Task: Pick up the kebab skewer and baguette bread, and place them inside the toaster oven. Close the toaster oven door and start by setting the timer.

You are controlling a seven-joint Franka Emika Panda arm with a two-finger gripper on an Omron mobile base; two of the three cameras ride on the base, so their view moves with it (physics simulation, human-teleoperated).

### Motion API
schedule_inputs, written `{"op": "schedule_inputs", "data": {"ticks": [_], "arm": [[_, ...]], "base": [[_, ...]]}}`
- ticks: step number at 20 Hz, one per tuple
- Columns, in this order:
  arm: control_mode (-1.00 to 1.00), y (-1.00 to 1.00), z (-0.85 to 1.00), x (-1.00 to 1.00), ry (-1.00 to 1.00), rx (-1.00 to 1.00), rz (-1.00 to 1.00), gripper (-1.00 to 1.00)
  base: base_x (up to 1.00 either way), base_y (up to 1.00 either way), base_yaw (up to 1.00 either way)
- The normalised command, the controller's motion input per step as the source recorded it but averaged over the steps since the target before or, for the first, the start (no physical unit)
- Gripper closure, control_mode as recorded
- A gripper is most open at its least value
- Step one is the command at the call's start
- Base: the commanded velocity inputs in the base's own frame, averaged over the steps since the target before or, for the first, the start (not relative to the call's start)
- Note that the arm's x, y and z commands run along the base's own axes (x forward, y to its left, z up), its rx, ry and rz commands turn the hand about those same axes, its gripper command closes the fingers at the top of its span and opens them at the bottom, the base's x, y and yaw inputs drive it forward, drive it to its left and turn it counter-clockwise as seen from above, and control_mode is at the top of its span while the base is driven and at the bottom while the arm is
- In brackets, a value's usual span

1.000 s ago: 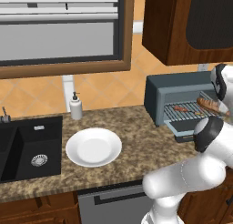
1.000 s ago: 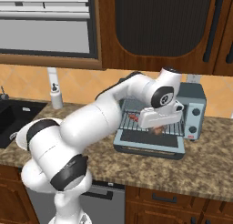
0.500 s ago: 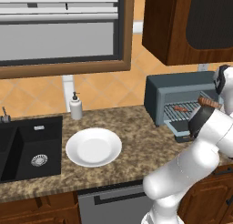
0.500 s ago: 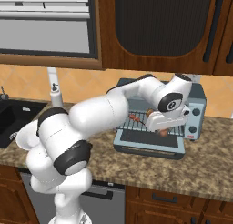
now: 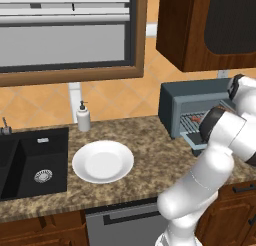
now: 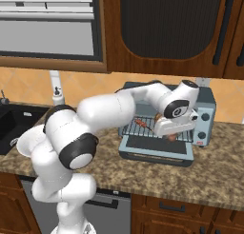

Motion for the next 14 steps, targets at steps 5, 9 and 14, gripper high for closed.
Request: {"op": "schedule_inputs", "data": {"ticks": [5, 9, 14], "arm": [[-1.0, -0.01, -0.18, 0.28, -0.04, 0.0, -0.03, 1.0], [-1.0, -0.09, -0.07, 0.19, 0.0, 0.0, 0.0, 1.0], [-1.0, -0.02, -0.2, 0.09, -0.01, 0.0, 0.0, 1.0]], "base": [[0.0, 0.0, 0.0], [0.0, 0.0, 0.0], [0.0, 0.0, 0.0]]}}
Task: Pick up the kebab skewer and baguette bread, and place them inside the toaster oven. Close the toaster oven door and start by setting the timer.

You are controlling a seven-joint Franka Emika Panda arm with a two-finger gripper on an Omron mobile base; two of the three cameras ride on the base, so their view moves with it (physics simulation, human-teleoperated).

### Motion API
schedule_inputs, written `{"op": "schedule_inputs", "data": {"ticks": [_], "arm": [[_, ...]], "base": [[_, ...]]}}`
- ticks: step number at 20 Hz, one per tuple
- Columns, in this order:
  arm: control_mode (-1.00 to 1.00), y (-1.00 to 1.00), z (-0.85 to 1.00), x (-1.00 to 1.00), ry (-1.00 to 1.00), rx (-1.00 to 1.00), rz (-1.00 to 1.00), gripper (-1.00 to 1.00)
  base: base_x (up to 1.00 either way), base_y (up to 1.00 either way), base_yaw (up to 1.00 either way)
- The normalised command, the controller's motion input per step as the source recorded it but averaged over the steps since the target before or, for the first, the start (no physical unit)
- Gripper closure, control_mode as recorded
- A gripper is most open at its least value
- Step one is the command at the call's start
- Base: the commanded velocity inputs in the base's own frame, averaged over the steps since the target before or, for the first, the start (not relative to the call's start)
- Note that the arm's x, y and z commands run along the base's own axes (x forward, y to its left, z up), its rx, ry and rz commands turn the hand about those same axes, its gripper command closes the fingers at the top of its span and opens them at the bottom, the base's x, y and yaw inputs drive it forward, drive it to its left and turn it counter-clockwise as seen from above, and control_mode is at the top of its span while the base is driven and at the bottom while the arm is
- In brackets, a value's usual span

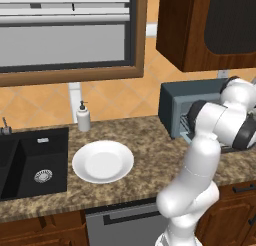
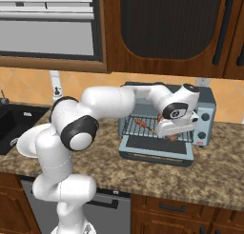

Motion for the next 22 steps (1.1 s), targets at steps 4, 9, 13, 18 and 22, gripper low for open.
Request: {"op": "schedule_inputs", "data": {"ticks": [4, 9, 13, 18, 22], "arm": [[-1.0, 0.0, -0.14, 0.19, -0.02, 0.0, 0.0, 1.0], [-1.0, 0.0, 0.0, 0.33, 0.0, 0.0, 0.0, 1.0], [-1.0, 0.0, -0.12, 0.13, -0.06, 0.0, 0.0, 1.0], [-1.0, 0.0, -0.19, 0.11, -0.09, 0.0, 0.0, 1.0], [-1.0, 0.0, -0.09, 0.13, -0.08, 0.0, 0.0, 1.0]], "base": [[0.0, 0.0, 0.0], [0.0, 0.0, 0.0], [0.0, 0.0, 0.0], [0.0, 0.0, 0.0], [0.0, 0.0, 0.0]]}}
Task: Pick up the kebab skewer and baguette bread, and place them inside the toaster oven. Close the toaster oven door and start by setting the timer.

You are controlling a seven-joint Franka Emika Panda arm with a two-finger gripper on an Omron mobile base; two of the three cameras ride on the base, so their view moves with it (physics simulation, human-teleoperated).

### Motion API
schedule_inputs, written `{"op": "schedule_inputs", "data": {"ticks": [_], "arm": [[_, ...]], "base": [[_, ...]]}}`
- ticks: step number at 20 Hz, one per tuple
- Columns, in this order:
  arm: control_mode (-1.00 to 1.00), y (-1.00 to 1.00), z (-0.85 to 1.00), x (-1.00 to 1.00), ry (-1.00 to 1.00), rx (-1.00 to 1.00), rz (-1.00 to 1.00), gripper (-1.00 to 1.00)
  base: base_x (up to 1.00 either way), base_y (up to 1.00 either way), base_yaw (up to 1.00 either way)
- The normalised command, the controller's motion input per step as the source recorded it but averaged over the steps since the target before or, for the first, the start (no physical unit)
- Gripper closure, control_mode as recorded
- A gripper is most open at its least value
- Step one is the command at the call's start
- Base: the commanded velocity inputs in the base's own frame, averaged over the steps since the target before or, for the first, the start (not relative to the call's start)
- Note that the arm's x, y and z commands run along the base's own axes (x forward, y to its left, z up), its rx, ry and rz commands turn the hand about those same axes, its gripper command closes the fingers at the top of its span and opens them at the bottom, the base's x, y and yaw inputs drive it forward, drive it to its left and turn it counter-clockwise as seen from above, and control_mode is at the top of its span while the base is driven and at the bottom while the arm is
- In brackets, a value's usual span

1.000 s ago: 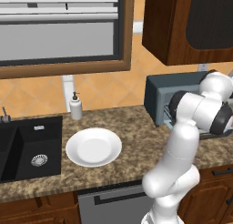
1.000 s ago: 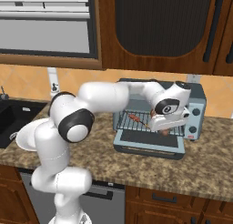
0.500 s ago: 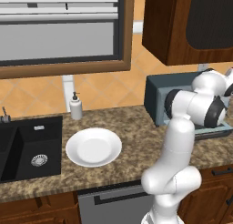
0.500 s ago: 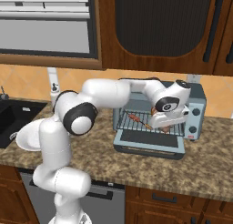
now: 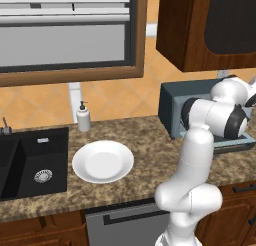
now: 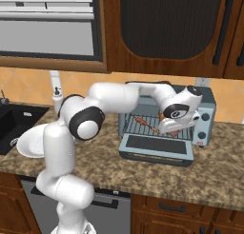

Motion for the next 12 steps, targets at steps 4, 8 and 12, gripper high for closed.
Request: {"op": "schedule_inputs", "data": {"ticks": [4, 8, 12], "arm": [[-1.0, 0.0, -0.01, 0.0, -0.06, 0.0, 0.0, -1.0], [-1.0, 0.0, 0.04, -0.03, -0.04, 0.0, 0.0, -1.0], [-1.0, 0.03, 0.11, -0.07, -0.01, 0.0, -0.01, -1.0]], "base": [[0.0, 0.0, 0.0], [0.0, 0.0, 0.0], [0.0, 0.0, 0.0]]}}
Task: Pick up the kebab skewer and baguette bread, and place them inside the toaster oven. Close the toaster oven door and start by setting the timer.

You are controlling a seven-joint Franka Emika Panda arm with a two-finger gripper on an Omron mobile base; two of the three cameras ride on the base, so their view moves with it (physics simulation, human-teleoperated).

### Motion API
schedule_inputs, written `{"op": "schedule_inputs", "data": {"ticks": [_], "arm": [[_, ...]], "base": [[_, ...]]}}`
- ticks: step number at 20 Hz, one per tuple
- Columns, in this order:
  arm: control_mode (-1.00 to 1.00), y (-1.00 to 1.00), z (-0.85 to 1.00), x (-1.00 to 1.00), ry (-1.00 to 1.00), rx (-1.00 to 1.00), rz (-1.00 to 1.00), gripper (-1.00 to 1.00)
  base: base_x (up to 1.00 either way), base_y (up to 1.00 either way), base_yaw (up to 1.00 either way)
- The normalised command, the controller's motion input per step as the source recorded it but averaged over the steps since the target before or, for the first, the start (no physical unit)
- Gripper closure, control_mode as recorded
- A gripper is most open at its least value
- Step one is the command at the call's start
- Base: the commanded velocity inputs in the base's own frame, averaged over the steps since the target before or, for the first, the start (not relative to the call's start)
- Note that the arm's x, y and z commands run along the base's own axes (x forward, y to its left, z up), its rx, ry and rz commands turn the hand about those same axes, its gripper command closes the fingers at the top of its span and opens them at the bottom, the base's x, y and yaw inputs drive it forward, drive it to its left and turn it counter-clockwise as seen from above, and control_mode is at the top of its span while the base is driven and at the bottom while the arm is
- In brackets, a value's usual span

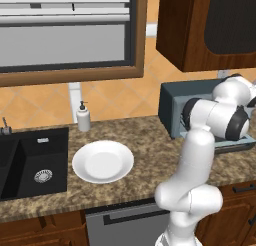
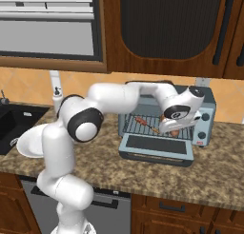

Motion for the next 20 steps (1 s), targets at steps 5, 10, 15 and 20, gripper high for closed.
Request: {"op": "schedule_inputs", "data": {"ticks": [5, 10, 15, 20], "arm": [[-1.0, 0.01, 0.2, -0.53, 0.0, 0.0, -0.04, -1.0], [-1.0, 0.02, 0.18, -0.75, 0.0, 0.0, -0.15, -1.0], [-1.0, 0.16, 0.04, -0.8, 0.02, 0.0, -0.18, -1.0], [-1.0, 0.64, 0.0, -0.57, 0.05, 0.0, -0.25, -1.0]], "base": [[0.0, 0.0, 0.0], [0.0, 0.0, 0.0], [0.0, 0.0, 0.0], [0.0, 0.0, 0.0]]}}
